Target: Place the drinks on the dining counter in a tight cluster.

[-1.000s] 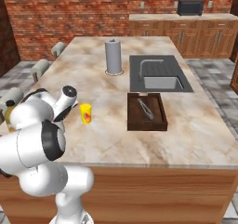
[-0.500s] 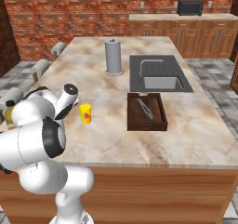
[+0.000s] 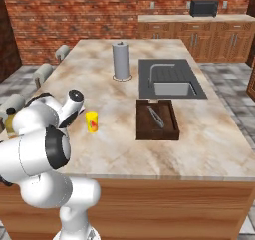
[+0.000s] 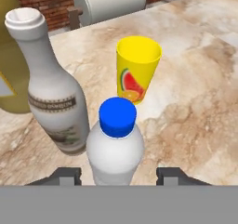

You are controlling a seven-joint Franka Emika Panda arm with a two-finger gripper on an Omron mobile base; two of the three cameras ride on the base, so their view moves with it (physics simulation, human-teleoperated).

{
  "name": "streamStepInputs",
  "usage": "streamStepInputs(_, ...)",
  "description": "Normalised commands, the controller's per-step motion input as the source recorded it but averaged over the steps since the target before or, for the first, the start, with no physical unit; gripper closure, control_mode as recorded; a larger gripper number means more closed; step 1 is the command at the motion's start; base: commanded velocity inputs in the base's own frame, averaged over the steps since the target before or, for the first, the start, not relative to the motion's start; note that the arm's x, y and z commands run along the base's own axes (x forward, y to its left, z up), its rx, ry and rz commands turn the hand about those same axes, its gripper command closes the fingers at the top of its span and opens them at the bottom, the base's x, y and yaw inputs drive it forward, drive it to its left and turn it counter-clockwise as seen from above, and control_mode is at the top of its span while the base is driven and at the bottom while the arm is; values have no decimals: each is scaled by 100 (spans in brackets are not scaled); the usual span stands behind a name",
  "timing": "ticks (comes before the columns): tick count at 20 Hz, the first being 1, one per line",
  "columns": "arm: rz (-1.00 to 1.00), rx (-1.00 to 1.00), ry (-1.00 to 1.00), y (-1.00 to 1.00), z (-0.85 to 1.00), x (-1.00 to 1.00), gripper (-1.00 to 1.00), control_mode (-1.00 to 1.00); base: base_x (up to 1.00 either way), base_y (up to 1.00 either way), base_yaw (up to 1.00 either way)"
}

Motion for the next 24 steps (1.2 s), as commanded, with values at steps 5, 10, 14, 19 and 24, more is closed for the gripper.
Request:
streamStepInputs(5, 0, 0, 0, 0, 0, 0, -100, -100, 0, 0, 0)
streamStepInputs(10, -1, 0, 1, -4, 0, 0, -100, -100, 0, 0, 0)
streamStepInputs(14, -19, 0, 10, -34, 9, -1, -100, -100, 0, 0, 0)
streamStepInputs(19, -30, 0, 14, -32, 37, -1, -100, -100, 0, 0, 0)
streamStepInputs(24, -36, 0, 14, -23, 53, -10, -100, -100, 0, 0, 0)
